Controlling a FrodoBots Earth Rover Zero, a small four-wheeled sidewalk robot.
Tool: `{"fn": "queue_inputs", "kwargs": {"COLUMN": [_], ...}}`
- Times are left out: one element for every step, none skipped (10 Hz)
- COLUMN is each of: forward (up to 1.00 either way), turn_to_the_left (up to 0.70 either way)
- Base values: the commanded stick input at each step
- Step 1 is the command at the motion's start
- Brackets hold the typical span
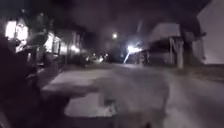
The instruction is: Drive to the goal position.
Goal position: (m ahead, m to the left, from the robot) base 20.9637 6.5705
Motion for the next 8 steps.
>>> {"fn": "queue_inputs", "kwargs": {"forward": [0.70,0.70,0.70,0.70,0.70,0.70,0.70,0.70], "turn_to_the_left": [0.00,0.00,0.00,0.21,0.35,0.28,0.12,0.00]}}
